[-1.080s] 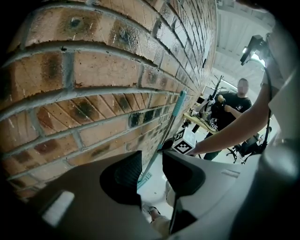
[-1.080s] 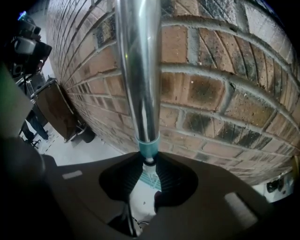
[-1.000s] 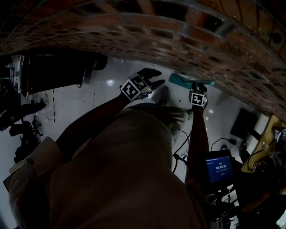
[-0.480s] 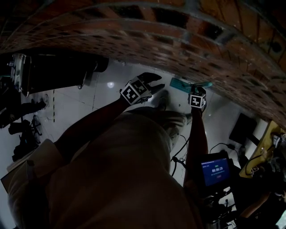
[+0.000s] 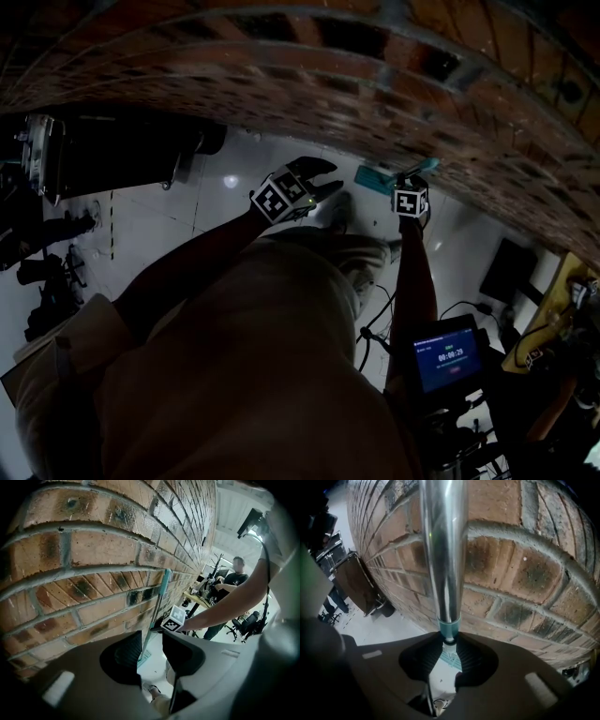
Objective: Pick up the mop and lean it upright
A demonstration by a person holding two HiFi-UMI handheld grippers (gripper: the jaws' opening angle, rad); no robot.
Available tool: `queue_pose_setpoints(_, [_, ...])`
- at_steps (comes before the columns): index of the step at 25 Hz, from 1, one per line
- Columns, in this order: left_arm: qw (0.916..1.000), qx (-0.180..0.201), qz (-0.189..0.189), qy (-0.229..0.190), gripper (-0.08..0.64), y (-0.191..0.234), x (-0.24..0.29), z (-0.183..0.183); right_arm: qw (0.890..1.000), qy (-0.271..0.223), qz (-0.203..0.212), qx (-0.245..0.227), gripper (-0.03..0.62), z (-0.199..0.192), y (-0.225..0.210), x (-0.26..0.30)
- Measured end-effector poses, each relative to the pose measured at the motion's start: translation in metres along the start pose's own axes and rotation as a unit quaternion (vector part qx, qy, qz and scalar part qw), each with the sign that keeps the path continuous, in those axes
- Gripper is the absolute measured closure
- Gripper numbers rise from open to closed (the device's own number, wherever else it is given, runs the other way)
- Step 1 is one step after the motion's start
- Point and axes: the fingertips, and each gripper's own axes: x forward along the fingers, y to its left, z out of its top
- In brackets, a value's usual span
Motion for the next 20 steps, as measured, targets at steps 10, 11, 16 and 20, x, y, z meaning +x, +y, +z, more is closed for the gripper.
queue_pose_setpoints(10, [1.0,0.006,-0.003,-0.002,0.402,-0.002,-0.001,0.003,0.999,0.023,-0.01,0.022,0.426,-0.002,-0.007,0.0])
queue_pose_setpoints(11, [1.0,0.006,-0.004,0.002,0.402,-0.003,-0.001,0.001,0.999,0.022,-0.011,0.024,0.42,-0.002,-0.008,-0.002])
queue_pose_setpoints(16, [0.9999,0.003,-0.009,0.009,0.402,-0.006,-0.001,-0.004,0.999,0.011,-0.01,0.031,0.402,-0.003,-0.009,-0.016])
queue_pose_setpoints(20, [0.9997,0.006,-0.017,-0.018,0.402,-0.009,0.002,0.01,0.999,-0.015,-0.021,0.03,0.396,0.005,-0.015,-0.041])
